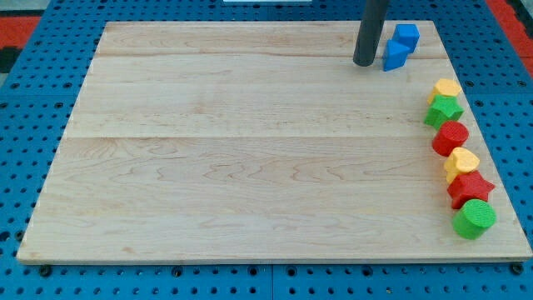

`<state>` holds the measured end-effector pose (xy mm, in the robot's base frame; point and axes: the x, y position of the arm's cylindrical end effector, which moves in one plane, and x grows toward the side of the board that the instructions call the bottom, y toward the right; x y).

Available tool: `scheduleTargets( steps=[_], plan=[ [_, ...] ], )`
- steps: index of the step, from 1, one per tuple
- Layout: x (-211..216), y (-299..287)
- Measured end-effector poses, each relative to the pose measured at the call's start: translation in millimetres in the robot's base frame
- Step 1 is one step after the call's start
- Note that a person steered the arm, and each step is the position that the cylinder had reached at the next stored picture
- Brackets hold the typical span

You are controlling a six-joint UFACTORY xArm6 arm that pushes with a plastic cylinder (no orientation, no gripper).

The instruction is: Move the blue blocks to the top of the yellow hexagon

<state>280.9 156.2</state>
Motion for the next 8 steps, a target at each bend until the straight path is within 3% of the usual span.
scheduleTargets(
  steps=[2, 5, 7, 8],
  plan=[
    [-15, 22],
    [54, 66],
    [9, 47],
    [13, 76]
  ],
)
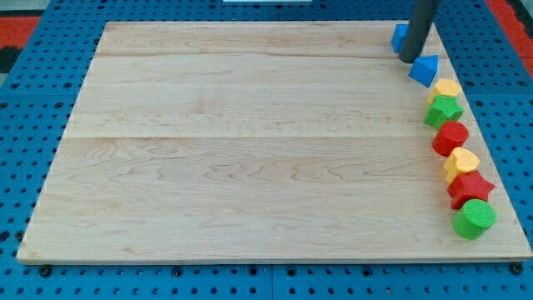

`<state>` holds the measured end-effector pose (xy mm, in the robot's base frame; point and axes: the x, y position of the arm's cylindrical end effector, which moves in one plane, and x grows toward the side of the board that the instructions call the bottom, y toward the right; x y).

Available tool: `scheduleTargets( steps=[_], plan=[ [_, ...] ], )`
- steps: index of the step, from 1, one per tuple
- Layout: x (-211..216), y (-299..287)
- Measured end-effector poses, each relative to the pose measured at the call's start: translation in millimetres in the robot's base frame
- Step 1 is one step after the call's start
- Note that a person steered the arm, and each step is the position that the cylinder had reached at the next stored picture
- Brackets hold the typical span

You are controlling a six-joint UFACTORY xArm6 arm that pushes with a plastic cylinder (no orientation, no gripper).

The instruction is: Move the blue blocks to the top of the yellow hexagon

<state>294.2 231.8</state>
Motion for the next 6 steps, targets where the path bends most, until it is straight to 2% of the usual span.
scheduleTargets(
  steps=[1, 2, 3, 4, 5, 6],
  plan=[
    [13, 16],
    [4, 16],
    [-31, 39],
    [-22, 75],
    [-40, 89],
    [-65, 20]
  ],
)
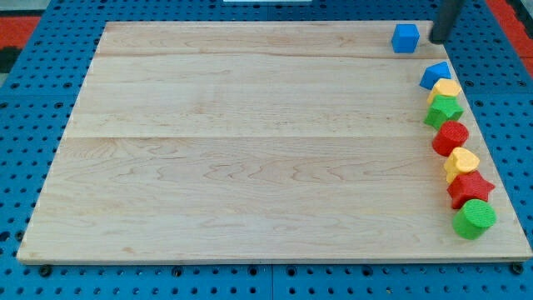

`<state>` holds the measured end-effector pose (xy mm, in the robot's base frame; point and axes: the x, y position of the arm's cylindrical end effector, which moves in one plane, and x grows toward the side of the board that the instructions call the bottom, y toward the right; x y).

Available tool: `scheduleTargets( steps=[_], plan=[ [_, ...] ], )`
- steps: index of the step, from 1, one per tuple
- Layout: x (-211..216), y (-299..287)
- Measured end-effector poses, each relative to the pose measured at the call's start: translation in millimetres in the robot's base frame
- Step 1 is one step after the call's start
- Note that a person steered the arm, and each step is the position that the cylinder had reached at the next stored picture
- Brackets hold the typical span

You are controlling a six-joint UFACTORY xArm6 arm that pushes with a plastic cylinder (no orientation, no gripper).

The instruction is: Move the blue blocks to the top of the yellow hexagon

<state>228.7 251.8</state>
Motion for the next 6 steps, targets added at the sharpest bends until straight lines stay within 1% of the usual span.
scheduleTargets(
  steps=[1, 2, 3, 4, 5, 6],
  plan=[
    [-34, -20],
    [-35, -59],
    [13, -27],
    [25, -14],
    [-1, -20],
    [7, -50]
  ],
)
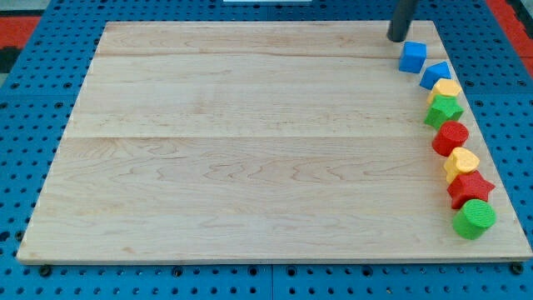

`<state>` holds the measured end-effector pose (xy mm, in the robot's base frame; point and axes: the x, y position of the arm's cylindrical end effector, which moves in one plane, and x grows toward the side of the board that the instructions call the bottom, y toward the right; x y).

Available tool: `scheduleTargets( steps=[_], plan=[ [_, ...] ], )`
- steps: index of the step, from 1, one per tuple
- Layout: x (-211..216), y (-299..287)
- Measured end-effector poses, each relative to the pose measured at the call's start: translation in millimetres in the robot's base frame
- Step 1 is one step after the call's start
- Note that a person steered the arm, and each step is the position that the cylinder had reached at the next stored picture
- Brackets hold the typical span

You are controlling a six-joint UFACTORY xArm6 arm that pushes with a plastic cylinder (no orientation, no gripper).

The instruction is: Move the blue blocks to the top of the yellow hexagon

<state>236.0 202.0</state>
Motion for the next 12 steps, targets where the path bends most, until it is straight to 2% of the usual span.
scheduleTargets(
  steps=[3, 6, 8, 9, 12],
  plan=[
    [21, 14],
    [34, -23],
    [40, -13],
    [58, -14],
    [30, -9]
  ],
)
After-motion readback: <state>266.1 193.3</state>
